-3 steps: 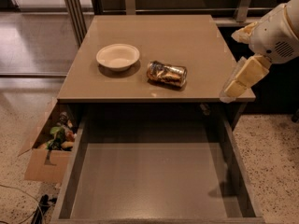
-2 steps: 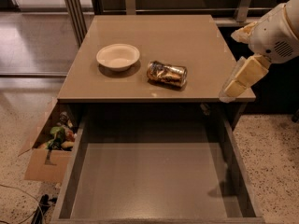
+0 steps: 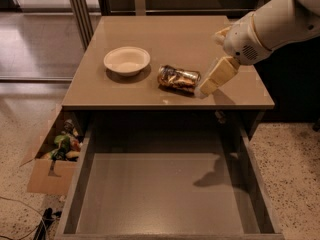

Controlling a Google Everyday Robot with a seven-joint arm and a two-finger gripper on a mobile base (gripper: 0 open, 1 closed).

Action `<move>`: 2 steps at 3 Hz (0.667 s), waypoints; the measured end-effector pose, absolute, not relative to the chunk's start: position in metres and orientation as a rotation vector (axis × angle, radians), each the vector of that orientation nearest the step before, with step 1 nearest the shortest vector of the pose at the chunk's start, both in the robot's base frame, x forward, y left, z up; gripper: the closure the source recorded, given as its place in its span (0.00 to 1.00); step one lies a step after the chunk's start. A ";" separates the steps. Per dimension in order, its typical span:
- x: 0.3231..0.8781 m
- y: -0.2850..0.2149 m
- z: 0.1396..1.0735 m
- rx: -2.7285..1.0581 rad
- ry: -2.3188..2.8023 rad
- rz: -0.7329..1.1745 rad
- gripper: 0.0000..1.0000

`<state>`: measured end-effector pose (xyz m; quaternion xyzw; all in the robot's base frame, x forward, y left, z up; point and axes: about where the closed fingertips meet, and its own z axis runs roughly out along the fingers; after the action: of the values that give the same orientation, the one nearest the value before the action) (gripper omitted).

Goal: Place orange can into top drawer

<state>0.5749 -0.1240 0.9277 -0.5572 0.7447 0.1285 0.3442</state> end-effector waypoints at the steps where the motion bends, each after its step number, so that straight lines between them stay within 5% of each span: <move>1: 0.613 -0.099 0.909 -1.399 1.923 0.353 0.00; 2: 0.641 -0.087 0.885 -1.364 1.952 0.338 0.00</move>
Offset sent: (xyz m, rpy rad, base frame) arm 0.1004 0.0480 -0.0698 0.0323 -0.0024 -0.1100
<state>0.6408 -0.0867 0.8853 -0.5289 0.7572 0.1311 0.3601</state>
